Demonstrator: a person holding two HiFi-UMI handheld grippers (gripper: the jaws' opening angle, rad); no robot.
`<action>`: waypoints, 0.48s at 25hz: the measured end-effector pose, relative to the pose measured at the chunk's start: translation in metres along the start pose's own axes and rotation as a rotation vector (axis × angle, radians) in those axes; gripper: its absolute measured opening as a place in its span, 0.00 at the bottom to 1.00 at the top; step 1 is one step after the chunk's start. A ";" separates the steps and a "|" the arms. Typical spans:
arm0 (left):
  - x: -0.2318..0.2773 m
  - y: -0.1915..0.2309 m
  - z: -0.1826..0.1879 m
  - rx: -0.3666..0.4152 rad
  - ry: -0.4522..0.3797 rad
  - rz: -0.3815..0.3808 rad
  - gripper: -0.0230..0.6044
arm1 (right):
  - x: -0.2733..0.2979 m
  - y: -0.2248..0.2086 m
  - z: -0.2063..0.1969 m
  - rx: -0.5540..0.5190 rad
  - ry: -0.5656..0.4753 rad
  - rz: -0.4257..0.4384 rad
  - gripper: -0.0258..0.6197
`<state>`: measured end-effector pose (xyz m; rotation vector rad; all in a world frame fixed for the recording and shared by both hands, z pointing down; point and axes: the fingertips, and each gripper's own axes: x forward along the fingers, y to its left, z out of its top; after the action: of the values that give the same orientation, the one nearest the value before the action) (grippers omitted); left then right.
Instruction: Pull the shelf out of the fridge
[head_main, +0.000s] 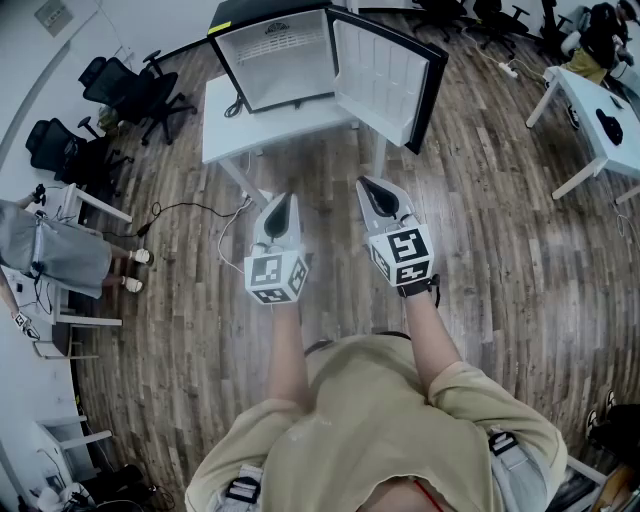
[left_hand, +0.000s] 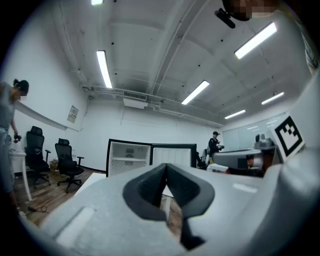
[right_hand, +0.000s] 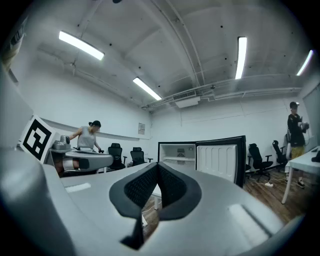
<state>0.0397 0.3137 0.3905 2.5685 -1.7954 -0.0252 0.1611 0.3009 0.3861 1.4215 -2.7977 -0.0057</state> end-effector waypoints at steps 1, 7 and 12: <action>0.004 -0.002 -0.003 0.004 0.003 -0.003 0.04 | 0.001 -0.004 0.000 0.010 -0.017 0.011 0.04; 0.029 0.002 -0.012 0.010 0.021 0.008 0.04 | 0.018 -0.032 -0.011 0.043 -0.029 0.023 0.04; 0.045 0.031 -0.022 0.001 0.037 0.015 0.04 | 0.050 -0.037 -0.024 0.043 0.002 0.027 0.04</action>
<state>0.0262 0.2608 0.4126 2.5383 -1.8025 0.0228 0.1616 0.2393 0.4100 1.3917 -2.8318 0.0569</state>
